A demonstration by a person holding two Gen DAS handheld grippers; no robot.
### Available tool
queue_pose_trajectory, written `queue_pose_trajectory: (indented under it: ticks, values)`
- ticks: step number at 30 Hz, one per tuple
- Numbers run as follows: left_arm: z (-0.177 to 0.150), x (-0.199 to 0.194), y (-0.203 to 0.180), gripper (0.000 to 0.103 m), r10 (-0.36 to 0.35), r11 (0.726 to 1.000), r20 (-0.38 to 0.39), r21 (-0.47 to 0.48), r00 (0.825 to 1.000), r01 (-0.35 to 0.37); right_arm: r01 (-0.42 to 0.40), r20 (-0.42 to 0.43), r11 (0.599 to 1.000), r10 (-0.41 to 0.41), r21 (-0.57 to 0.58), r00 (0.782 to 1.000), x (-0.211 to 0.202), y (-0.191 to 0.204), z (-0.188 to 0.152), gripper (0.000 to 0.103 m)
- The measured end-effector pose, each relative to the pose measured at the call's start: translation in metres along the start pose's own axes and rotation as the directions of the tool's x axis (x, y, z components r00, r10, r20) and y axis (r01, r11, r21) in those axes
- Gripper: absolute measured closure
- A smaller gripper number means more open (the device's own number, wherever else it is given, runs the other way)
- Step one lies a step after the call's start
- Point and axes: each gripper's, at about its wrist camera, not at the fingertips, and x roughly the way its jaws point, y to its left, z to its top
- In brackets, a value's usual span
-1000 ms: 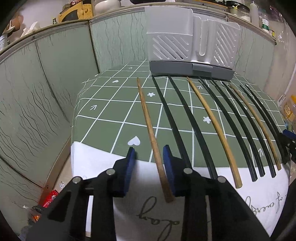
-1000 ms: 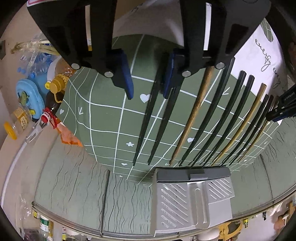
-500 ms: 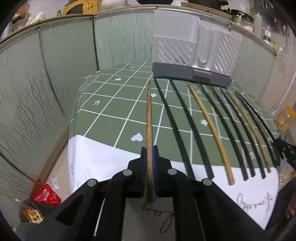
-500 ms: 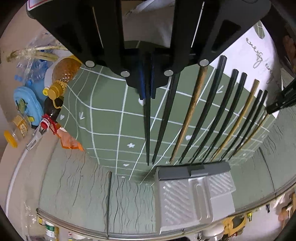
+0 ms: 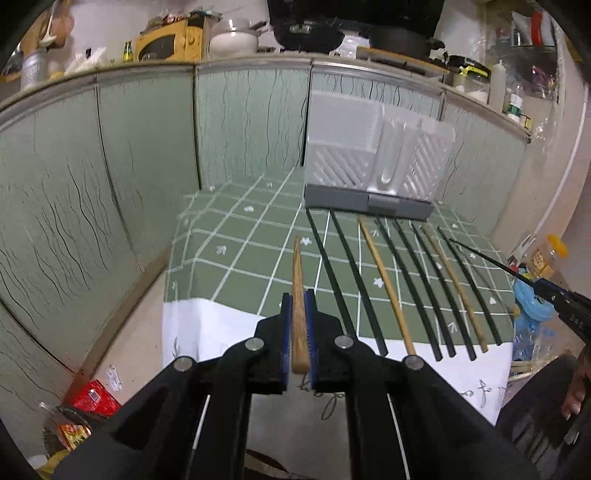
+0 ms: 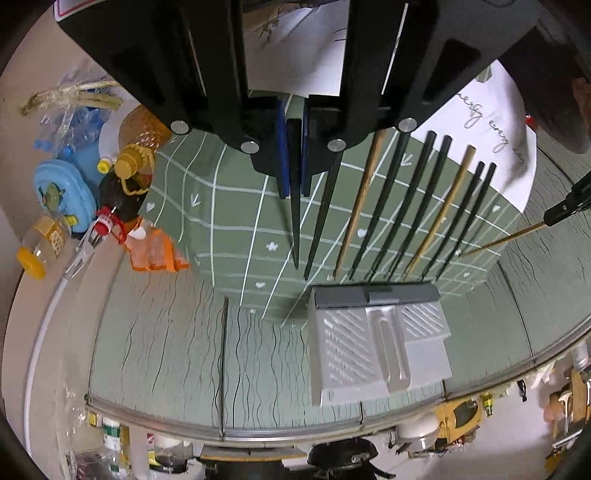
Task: Organize utensils
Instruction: 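Lift the wooden chopstick with the left tool while the right tool lifts a black chopstick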
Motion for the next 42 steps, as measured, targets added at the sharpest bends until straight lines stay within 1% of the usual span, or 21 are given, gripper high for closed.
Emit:
queue_pose_trajectory:
  ticks: [3, 7, 10, 16, 28, 35, 42]
  values:
    - [0.007, -0.013, -0.001, 0.095, -0.028, 1.0, 0.015, 0.002, 1.0, 0.028, -0.005, 0.024, 1.0, 0.005, -0.01, 1.0, -0.012, 0.001, 0.007, 0.097]
    - [0.015, -0.025, -0.004, 0.095, -0.034, 0.999, 0.035, 0.029, 0.999, 0.033, -0.009, 0.054, 1.0, 0.009, -0.015, 0.998, -0.025, -0.001, 0.019, 0.097]
    - [0.023, -0.031, -0.006, 0.095, -0.03, 0.999, 0.046, 0.042, 0.999, 0.028, -0.024, 0.061, 1.0, 0.024, -0.006, 0.998, -0.032, -0.003, 0.026, 0.097]
    - [0.04, -0.043, -0.004, 0.095, -0.043, 0.998, 0.062, 0.045, 0.997, 0.041, -0.046, 0.068, 0.999, 0.046, -0.001, 0.997, -0.04, -0.004, 0.043, 0.097]
    - [0.068, -0.043, 0.0, 0.095, -0.054, 0.997, 0.064, 0.052, 0.996, 0.051, -0.088, 0.079, 0.996, 0.088, -0.01, 0.993, -0.04, -0.003, 0.085, 0.097]
    - [0.087, -0.038, 0.002, 0.095, -0.071, 0.996, 0.067, 0.052, 0.995, 0.068, -0.092, 0.086, 0.996, 0.093, -0.02, 0.992, -0.039, -0.006, 0.106, 0.097]
    - [0.111, -0.034, 0.003, 0.095, -0.125, 0.991, 0.07, 0.061, 0.99, 0.121, -0.124, 0.104, 0.992, 0.125, -0.019, 0.987, -0.041, -0.012, 0.132, 0.097]
